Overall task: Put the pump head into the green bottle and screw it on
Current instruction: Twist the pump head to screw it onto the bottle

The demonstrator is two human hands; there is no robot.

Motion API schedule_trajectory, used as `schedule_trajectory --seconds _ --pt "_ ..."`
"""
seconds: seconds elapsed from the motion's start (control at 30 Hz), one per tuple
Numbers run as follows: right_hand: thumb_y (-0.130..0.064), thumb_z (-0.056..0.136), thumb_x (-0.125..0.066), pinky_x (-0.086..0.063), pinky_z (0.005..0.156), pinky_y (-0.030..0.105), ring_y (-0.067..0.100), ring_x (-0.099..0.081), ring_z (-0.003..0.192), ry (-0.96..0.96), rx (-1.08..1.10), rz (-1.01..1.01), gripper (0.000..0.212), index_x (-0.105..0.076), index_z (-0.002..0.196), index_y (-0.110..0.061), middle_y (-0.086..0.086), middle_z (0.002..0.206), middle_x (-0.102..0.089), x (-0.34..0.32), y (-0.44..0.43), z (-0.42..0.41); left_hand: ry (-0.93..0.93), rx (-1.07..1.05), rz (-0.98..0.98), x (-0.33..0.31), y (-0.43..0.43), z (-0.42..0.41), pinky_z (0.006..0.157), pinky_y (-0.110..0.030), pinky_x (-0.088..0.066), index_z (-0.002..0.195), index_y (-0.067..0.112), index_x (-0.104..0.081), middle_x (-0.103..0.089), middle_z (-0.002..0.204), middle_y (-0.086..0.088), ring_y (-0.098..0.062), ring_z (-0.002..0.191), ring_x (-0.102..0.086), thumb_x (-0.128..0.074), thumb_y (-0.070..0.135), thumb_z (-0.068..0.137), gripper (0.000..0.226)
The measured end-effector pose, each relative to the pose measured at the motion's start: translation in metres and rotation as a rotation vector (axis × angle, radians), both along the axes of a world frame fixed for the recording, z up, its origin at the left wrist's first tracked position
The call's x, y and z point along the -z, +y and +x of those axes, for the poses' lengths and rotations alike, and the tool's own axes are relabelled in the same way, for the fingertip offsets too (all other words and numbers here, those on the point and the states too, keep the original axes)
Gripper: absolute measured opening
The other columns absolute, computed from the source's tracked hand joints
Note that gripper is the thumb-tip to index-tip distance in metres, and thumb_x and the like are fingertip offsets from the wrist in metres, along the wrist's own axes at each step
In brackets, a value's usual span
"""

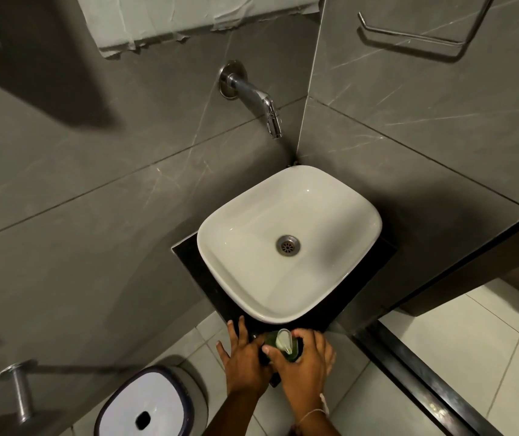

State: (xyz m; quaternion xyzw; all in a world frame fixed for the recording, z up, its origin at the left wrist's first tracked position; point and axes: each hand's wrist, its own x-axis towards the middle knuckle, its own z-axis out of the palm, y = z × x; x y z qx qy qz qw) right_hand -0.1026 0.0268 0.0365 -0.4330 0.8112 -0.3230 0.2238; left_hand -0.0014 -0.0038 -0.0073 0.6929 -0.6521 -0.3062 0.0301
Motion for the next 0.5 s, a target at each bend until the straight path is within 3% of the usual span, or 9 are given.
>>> schedule_trajectory --seconds 0.07,0.13,0.2,0.3,0.4,0.5 --pt "-0.061 0.056 -0.070 -0.032 0.106 0.059 0.030 -0.045 0.117 -0.007 -0.062 -0.028 0.058 -0.072 0.101 -0.024 0.001 0.114 -0.061 0.004 0.004 -0.004 -0.006 0.003 0.007 0.000 0.000 0.000 0.117 -0.064 0.004 0.126 0.045 -0.049 0.003 0.163 -0.004 -0.029 0.147 0.021 -0.065 0.036 0.078 0.052" --pt "-0.041 0.057 -0.082 -0.035 0.103 0.057 0.035 -0.048 0.115 -0.017 -0.033 -0.031 0.039 -0.075 0.091 -0.023 0.003 0.111 -0.064 0.004 0.004 -0.007 -0.020 0.011 0.016 0.001 0.000 -0.001 0.116 -0.063 0.004 0.127 0.045 -0.048 0.004 0.163 -0.003 -0.029 0.147 0.021 -0.069 0.042 0.076 0.055" --pt "-0.031 0.050 -0.091 -0.038 0.099 0.055 0.036 -0.050 0.108 -0.016 0.014 0.015 0.035 -0.070 0.075 -0.019 0.005 0.103 -0.065 0.001 -0.001 -0.005 -0.023 0.011 0.012 0.000 0.000 0.000 0.116 -0.064 0.003 0.127 0.044 -0.048 0.004 0.163 -0.003 -0.029 0.147 0.020 -0.070 0.039 0.076 0.055" --pt "-0.039 0.045 -0.090 -0.037 0.099 0.053 0.033 -0.049 0.105 -0.024 0.029 0.066 0.044 -0.062 0.073 -0.019 0.005 0.097 -0.062 -0.006 -0.006 -0.001 -0.017 0.007 0.000 -0.001 0.001 -0.001 0.116 -0.065 0.002 0.127 0.044 -0.048 0.003 0.163 -0.004 -0.029 0.147 0.019 -0.066 0.032 0.078 0.054" --pt "-0.060 0.052 -0.070 -0.026 0.109 0.056 0.026 -0.041 0.117 -0.018 -0.040 0.018 0.052 -0.070 0.095 -0.031 -0.003 0.112 -0.058 -0.002 0.001 -0.003 -0.009 -0.005 0.001 -0.003 0.002 -0.001 0.116 -0.065 0.002 0.128 0.043 -0.048 0.003 0.163 -0.004 -0.029 0.147 0.019 -0.064 0.032 0.080 0.052" --pt "-0.058 0.056 -0.067 -0.032 0.105 0.054 0.031 -0.043 0.119 -0.016 -0.060 -0.032 0.044 -0.074 0.092 -0.034 -0.001 0.114 -0.061 0.000 0.004 -0.007 -0.019 0.007 0.017 -0.003 0.001 -0.002 0.116 -0.065 0.004 0.129 0.044 -0.047 0.003 0.163 -0.004 -0.030 0.147 0.019 -0.067 0.034 0.079 0.055"
